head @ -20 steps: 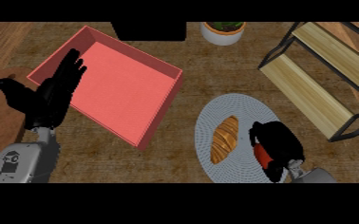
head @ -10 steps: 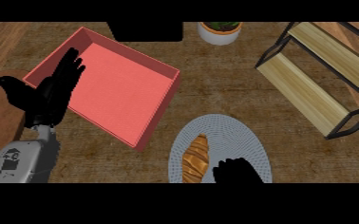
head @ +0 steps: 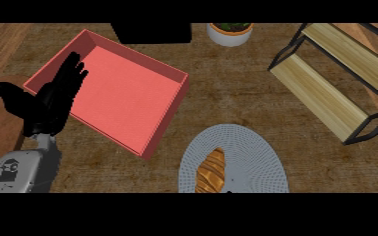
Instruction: Pick the bell pepper from the placemat and place it in the tiered shelf
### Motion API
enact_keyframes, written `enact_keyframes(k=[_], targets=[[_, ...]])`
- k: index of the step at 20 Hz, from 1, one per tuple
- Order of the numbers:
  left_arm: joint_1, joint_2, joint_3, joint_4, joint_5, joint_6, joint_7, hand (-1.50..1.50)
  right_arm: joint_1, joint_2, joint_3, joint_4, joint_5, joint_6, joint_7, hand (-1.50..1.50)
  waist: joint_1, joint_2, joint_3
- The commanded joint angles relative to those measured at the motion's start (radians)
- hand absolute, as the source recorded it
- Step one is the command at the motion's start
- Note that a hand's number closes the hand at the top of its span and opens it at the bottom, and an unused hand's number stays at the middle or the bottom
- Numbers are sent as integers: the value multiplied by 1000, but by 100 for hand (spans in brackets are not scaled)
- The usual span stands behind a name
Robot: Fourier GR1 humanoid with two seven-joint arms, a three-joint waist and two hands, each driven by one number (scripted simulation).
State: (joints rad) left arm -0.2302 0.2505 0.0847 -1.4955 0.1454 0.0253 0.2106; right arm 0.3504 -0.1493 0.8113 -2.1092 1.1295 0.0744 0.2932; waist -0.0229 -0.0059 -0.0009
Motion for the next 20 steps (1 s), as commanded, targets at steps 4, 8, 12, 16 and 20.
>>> enact_keyframes(k=[4, 8, 12, 16, 20], targets=[[-30, -7, -8, -19, -7, 15, 45, 0, 47, 32, -10, -405, -28, 29, 115, 150, 8, 1, 1], [23, -20, -17, -28, -7, -10, -13, 0, -3, 67, -58, -527, -37, 138, 218, 150, 17, 4, 0], [5, -3, -7, -60, 12, -19, 37, 0, -152, 139, -195, -521, -34, 220, 282, 150, 28, 5, 0], [-8, -27, -11, -25, -10, 11, 22, 0, -251, 148, -320, -564, -68, 344, 348, 150, 13, 6, -2], [-24, -16, -4, -19, -19, 14, 23, 0, -372, 149, -538, -501, -184, 350, 370, 150, 14, 9, 1]])
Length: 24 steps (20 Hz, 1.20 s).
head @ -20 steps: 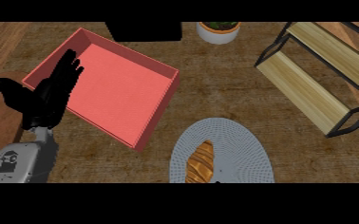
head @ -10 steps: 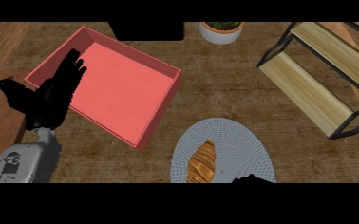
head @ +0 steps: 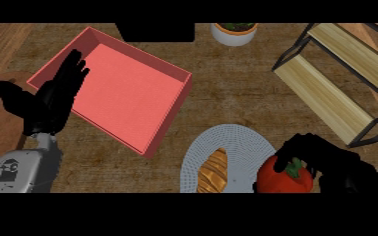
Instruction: Pick the bell pepper from the placemat and place it in the tiered shelf
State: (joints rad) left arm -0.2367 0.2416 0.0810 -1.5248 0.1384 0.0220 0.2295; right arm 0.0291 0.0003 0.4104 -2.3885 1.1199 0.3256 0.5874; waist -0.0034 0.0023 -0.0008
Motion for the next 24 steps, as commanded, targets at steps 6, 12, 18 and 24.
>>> enact_keyframes(k=[6, 12, 18, 24], targets=[[-35, 1, 14, 23, 5, -2, 5, 0, -203, 0, -473, -64, -289, 172, -6, 150, -9, 1, 3], [-6, 8, 10, -19, -3, 4, 27, 0, -293, -27, -774, 46, -429, 182, -99, 150, -21, -6, 6], [47, 27, 39, -29, 39, -52, -9, 0, -379, -248, -1129, 349, -703, 234, -231, 150, -2, -5, 3], [17, 29, 30, -55, 25, -48, 41, 0, -377, -457, -1226, 634, -768, 241, -422, 150, 6, -2, 2]])
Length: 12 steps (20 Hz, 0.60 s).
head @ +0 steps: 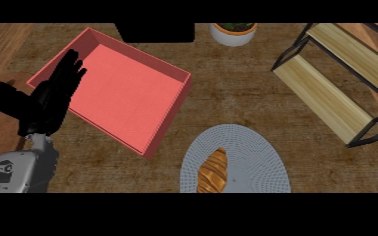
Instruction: Pick the bell pepper from the placemat and place it in the tiered shelf
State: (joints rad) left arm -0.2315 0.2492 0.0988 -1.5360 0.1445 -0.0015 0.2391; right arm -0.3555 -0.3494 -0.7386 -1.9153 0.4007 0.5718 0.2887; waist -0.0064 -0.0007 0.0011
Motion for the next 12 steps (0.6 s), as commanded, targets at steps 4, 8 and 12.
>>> enact_keyframes(k=[4, 8, 12], targets=[[-10, -28, -16, 10, -33, 7, 2, 0, 2, -164, -29, 270, -29, -63, -180, 150, 8, 1, -1], [13, -41, -18, -9, -50, 18, -6, 0, 3, -216, -33, 381, -59, -82, -250, 150, 9, 1, -1], [-3, -20, 8, 0, -16, -13, 1, 0, -10, -222, -62, 450, -9, -151, -142, 150, 10, 1, -1]])
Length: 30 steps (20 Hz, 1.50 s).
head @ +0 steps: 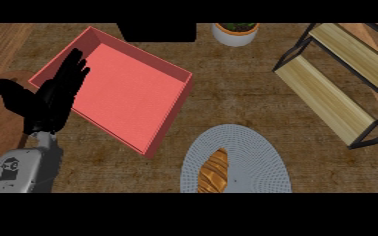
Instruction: Pick the bell pepper from the placemat and place it in the tiered shelf
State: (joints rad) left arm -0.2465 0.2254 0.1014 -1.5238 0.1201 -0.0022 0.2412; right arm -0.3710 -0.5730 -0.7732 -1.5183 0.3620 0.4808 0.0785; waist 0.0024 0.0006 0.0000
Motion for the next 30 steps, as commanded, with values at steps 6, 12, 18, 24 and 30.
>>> enact_keyframes(k=[6, 12, 18, 24, 30], targets=[[-5, -16, -6, -48, 7, 3, 52, 0, -93, -38, 6, 308, 87, -292, -156, -150, 10, 1, 1], [17, -23, 1, -2, -8, -12, -17, 0, -163, -116, -27, 516, 1, -338, -320, -150, 8, 2, 1], [-40, -29, 19, 76, -3, -12, -40, 0, -198, -312, -45, 687, -107, -65, -274, -150, 0, 4, 0], [-2, -36, -4, 26, -36, 4, -32, 0, -134, -526, -130, 911, -174, 123, -328, -150, 0, 5, 2], [-49, -3, 33, 58, -11, -20, -25, 0, -35, -676, -199, 1093, -219, 275, -468, -150, -5, 5, 3]])
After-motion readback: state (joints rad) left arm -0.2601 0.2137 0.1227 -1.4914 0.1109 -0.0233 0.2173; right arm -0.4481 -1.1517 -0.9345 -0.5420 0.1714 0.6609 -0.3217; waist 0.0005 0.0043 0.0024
